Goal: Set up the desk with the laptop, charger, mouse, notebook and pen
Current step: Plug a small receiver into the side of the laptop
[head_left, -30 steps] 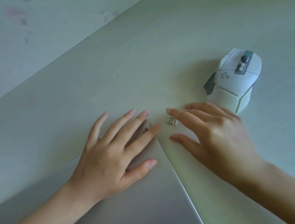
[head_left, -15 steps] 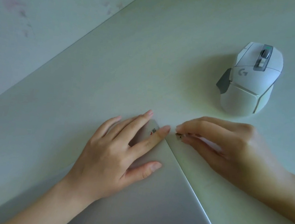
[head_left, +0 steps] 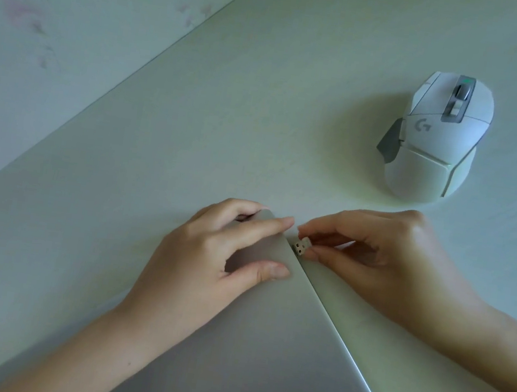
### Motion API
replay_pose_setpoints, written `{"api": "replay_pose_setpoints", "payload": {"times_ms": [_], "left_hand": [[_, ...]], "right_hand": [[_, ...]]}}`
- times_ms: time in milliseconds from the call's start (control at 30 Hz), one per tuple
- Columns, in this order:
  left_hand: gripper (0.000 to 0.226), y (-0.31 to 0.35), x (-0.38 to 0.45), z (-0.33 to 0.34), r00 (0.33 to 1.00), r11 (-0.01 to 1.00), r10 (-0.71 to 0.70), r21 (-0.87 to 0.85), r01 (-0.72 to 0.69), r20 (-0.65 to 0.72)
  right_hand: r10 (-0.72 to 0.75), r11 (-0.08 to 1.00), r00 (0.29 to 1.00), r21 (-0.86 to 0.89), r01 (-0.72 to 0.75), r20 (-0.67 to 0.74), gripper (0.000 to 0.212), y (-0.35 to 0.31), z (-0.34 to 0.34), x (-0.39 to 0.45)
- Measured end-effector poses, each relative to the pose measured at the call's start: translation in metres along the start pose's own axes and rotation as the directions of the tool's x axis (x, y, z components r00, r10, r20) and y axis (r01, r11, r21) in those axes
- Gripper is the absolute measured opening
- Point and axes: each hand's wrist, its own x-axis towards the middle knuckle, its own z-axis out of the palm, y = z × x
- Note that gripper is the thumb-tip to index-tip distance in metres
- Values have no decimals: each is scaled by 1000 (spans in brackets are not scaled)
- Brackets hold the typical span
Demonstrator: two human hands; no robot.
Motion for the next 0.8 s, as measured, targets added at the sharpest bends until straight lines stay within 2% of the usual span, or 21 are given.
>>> {"api": "replay_pose_setpoints", "payload": {"times_ms": [67, 233, 400, 500, 633, 733, 800], "left_hand": [[51, 4, -1, -2, 999, 998, -43, -36, 44, 24], [52, 12, 6, -6, 984, 953, -153, -250, 170, 87], [53, 10, 12, -5, 971, 911, -215, -337, 238, 105], [52, 13, 12, -5, 970, 893, -219, -378, 242, 103], [48, 22, 11, -14, 975, 902, -208, -371, 220, 73], [47, 28, 11, -19, 975, 915, -215, -338, 219, 51], [46, 28, 12, -19, 975, 913, -216, -345, 217, 43]], "right_hand": [[41, 999, 999, 22, -41, -6, 16, -2, 0, 0], [184, 977, 983, 111, -182, -8, 16, -9, 0, -2], [297, 932, 953, 197, -304, 64, 17, -16, -4, 1], [316, 911, 944, 247, -330, 97, 19, -23, -8, 1], [306, 905, 951, 298, -303, 38, 22, -31, -6, -5], [159, 979, 983, 141, -145, -92, 26, -38, 3, -15], [67, 997, 991, 45, -63, -119, 28, -38, 7, -24]]}}
